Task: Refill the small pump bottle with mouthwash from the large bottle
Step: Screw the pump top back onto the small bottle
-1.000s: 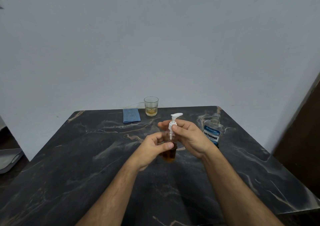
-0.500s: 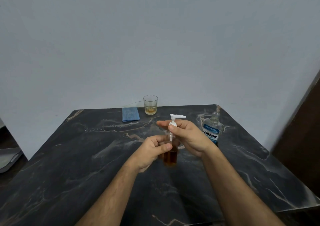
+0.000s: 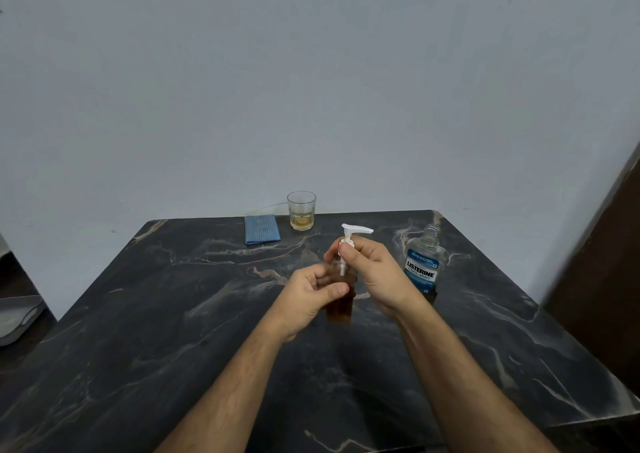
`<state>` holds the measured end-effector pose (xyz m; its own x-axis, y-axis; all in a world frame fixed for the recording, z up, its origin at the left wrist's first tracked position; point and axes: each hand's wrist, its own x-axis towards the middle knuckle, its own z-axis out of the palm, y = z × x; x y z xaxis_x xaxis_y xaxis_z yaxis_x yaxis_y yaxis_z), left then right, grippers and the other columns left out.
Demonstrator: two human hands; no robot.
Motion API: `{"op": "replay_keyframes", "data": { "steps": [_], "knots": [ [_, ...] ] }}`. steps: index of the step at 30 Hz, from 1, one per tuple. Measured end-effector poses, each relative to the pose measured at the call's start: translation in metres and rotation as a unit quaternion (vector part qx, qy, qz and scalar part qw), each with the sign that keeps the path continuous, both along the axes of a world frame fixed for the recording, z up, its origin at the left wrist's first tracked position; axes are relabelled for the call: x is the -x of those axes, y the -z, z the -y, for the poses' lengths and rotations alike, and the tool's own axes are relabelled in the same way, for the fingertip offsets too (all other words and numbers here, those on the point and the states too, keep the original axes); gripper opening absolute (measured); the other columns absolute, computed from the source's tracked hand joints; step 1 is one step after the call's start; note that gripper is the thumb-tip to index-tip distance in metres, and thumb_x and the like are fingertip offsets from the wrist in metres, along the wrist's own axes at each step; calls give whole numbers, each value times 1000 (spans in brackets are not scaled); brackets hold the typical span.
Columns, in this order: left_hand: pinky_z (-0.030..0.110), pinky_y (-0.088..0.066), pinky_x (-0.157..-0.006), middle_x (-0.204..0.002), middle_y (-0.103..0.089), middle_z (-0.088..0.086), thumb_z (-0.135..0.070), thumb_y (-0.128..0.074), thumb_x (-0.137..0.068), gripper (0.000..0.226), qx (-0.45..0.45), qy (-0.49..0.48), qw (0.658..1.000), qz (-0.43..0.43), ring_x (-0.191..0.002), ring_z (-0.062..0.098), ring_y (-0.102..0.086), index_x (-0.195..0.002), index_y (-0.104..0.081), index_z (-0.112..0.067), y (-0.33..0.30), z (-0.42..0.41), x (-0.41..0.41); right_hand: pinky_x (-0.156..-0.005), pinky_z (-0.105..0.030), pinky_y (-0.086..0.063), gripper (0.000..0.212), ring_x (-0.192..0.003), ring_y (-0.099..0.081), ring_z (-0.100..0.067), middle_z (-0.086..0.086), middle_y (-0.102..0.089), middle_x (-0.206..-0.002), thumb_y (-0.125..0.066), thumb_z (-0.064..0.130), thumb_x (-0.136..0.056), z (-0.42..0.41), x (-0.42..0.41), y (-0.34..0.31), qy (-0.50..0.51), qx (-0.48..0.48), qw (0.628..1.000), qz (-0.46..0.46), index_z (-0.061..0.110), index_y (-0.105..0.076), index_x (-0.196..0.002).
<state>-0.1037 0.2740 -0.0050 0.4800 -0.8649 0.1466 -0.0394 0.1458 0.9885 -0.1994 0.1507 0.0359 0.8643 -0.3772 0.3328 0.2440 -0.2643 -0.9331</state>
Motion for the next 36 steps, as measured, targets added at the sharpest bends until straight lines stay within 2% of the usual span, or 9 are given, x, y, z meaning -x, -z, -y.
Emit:
{"op": "replay_keyframes", "data": {
  "steps": [4,8,15,18,21,25,30,33,36],
  "knots": [
    [42,-49,-104,-113,-75,3,-7,-66,-91,28,-3,-30,999,37,-112,16,-68,-118,-67,-15,5,2,2,-81,-34,-52,30,-85,-63,-14,-4,-68,-85,-52,36,-93,-3,-4,6,49,32,998,-11,13,-71,-90],
    [39,-52,-102,-111,-75,-4,-13,-67,-91,26,-7,-58,996,66,-110,10,-68,-114,-67,-26,7,6,5,-76,-29,-53,27,-81,-64,-9,-2,-68,-85,-51,27,-101,-6,-4,7,88,62,994,-31,10,-71,-94],
    [41,-48,-106,-120,-70,-9,-24,-68,-91,37,-33,-79,994,64,-118,10,-63,-126,-63,-30,17,11,-4,-86,-23,-53,11,-101,-65,-10,-10,-68,-113,-55,25,-100,-2,-1,6,47,62,994,-73,22,-63,-107],
    [39,-47,-107,-126,-65,-5,-27,-66,-92,34,-52,-71,994,65,-123,13,-58,-125,-61,-35,18,15,-7,-90,-29,-54,17,-101,-66,-13,-11,-69,-108,-60,22,-98,5,1,15,45,73,993,-82,13,-64,-111],
    [38,-47,-107,-127,-65,-4,-26,-63,-94,35,-62,-43,994,74,-122,12,-59,-129,-61,-27,21,19,-7,-92,-38,-56,16,-100,-68,-16,-6,-71,-102,-63,20,-95,12,3,26,61,59,992,-92,15,-67,-110],
    [25,-53,-96,-116,-72,-6,-14,-61,-96,30,-54,-63,991,105,-112,6,-65,-125,-65,-21,24,28,-3,-88,-43,-59,25,-93,-71,-11,2,-75,-97,-78,19,-83,15,-1,40,168,19,982,-81,20,-69,-106],
    [21,-56,-86,-110,-68,-13,-16,-78,-81,38,-82,-155,969,174,-102,1,-65,-115,-66,-29,30,43,9,-69,-29,-59,33,-77,-69,-6,4,-71,-83,-87,31,-72,9,-6,47,309,39,949,-57,25,-61,-91],
    [14,-53,-70,-99,-65,-13,-17,-82,-76,34,-103,-217,950,199,-88,0,-64,-100,-62,-31,26,47,16,-62,-23,-51,38,-74,-63,-8,6,-65,-81,-87,37,-70,4,-7,46,341,76,934,-73,27,-55,-88],
    [11,-53,-61,-89,-68,-14,-11,-79,-79,31,-90,-200,963,159,-84,2,-67,-99,-62,-28,25,48,14,-65,-26,-55,41,-77,-63,-10,5,-65,-86,-87,38,-70,9,-9,45,317,70,942,-84,30,-53,-91]
  ]
}}
